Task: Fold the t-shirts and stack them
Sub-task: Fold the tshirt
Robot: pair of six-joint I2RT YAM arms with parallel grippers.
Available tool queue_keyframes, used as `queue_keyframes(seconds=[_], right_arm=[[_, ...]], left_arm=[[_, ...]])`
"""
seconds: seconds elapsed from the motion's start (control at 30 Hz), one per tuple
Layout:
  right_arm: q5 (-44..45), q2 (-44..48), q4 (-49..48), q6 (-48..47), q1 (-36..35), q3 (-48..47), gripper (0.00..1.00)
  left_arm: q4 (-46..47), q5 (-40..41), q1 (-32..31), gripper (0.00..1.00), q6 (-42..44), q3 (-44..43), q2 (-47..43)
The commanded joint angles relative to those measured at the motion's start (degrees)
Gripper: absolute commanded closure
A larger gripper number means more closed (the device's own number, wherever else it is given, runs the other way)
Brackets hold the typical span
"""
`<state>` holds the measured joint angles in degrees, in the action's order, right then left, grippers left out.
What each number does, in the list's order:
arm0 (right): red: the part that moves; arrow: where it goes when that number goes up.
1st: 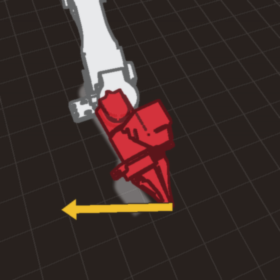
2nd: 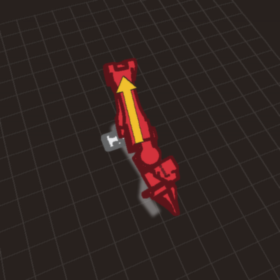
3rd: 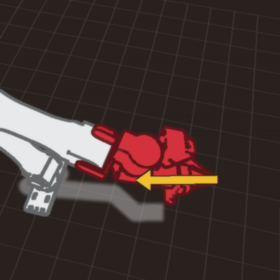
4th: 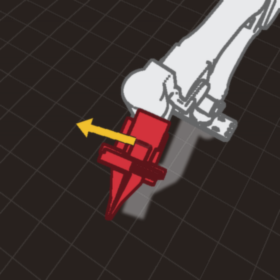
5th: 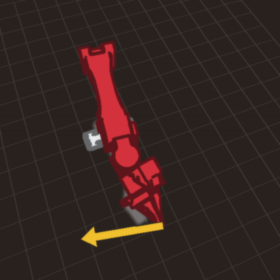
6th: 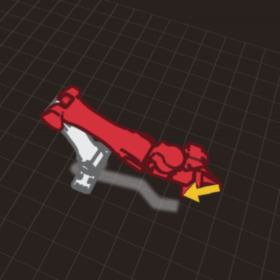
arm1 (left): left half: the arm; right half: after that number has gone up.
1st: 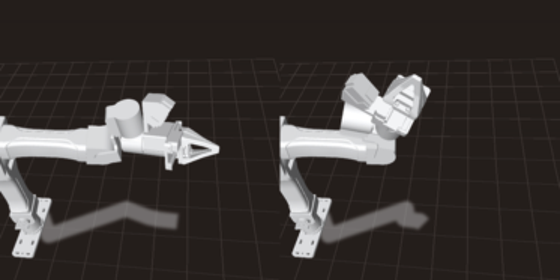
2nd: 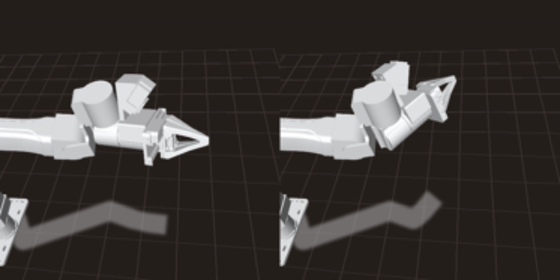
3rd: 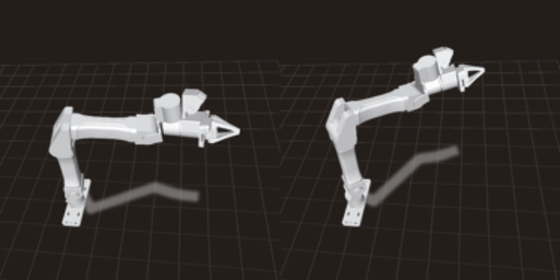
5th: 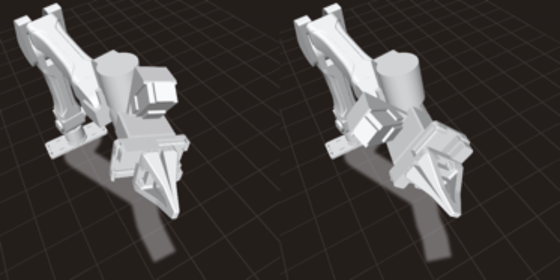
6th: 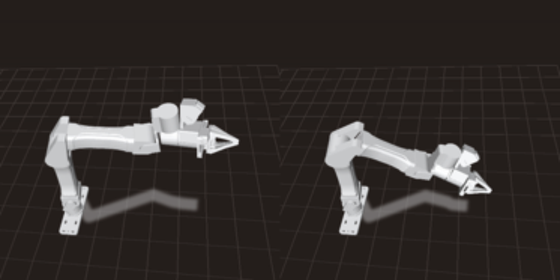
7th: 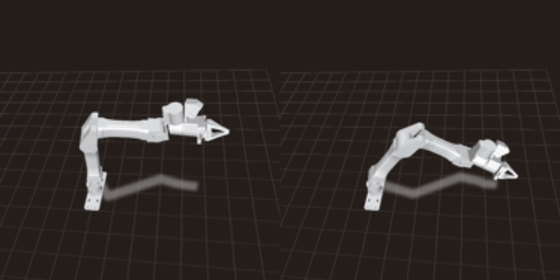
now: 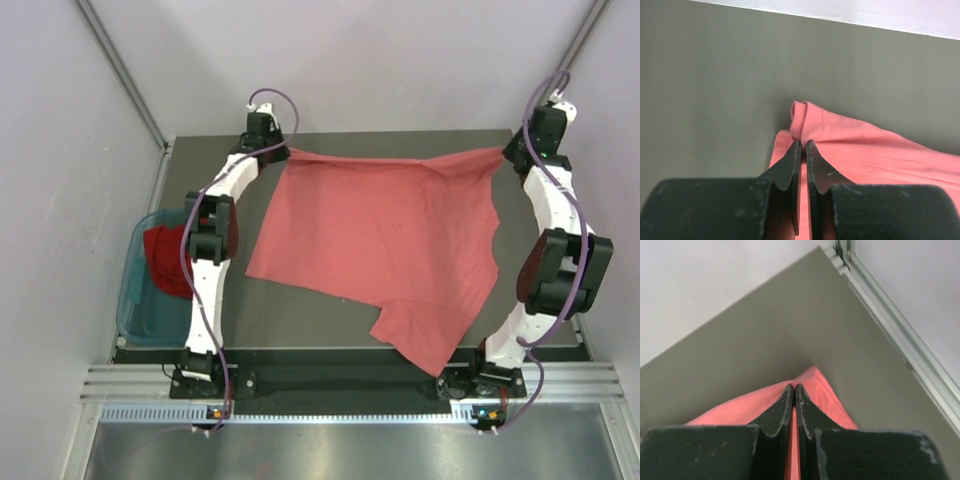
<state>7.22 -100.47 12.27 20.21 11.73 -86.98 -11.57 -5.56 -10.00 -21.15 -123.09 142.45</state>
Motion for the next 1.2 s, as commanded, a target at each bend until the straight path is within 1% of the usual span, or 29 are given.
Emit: queue_keyframes(seconds=[0.0, 0.13, 0.3, 0.43, 0.53, 0.7, 0.8, 0.9, 1.03, 1.17], right_arm=[[1.65, 5.36, 5.91, 1.68, -0.12, -0.48, 1.00], [0.78, 7.91, 10.04, 3.08, -0.21, 1.20, 1.00], [-0.37, 10.37, 16.72, 5.02, -0.12, 2.69, 1.00], [-0.72, 13.36, 17.78, 6.16, 1.10, 6.11, 1.00], [-1.77, 13.02, 20.41, 7.21, 2.59, 7.87, 1.00], [-3.00, 14.33, 21.21, 8.44, 4.71, 11.65, 1.00], [-5.28, 15.21, 22.00, 8.36, 5.06, 12.80, 1.00], [-7.04, 16.35, 22.44, 8.53, 5.15, 14.64, 1.00], [-7.05, 17.93, 22.80, 8.53, 5.15, 17.63, 1.00], [-9.94, 18.55, 22.97, 9.23, 5.15, 19.13, 1.00]], left_arm=[[-1.96, -1.64, 1.56, 1.00, -0.82, 0.48, -6.39], [-3.63, -3.93, 2.09, 1.00, -1.62, 2.85, -8.24], [-6.88, -6.91, 2.35, 1.00, -1.88, 3.03, -9.12], [-9.25, -8.15, 2.35, 1.00, -2.41, 3.47, -9.83], [-10.57, -9.46, 2.35, 1.00, -2.58, 4.60, -10.26], [-11.45, -9.82, 2.70, 1.00, -3.37, 7.51, -11.41], [-13.30, -9.29, 3.49, 1.00, -3.99, 6.99, -11.06], [-16.01, -9.03, 4.28, 1.00, -4.34, 4.79, -9.66], [-19.09, -9.29, 4.64, 1.00, -4.08, 0.84, -7.54], [-21.03, -9.91, 4.81, 1.00, -3.99, -0.48, -5.61]])
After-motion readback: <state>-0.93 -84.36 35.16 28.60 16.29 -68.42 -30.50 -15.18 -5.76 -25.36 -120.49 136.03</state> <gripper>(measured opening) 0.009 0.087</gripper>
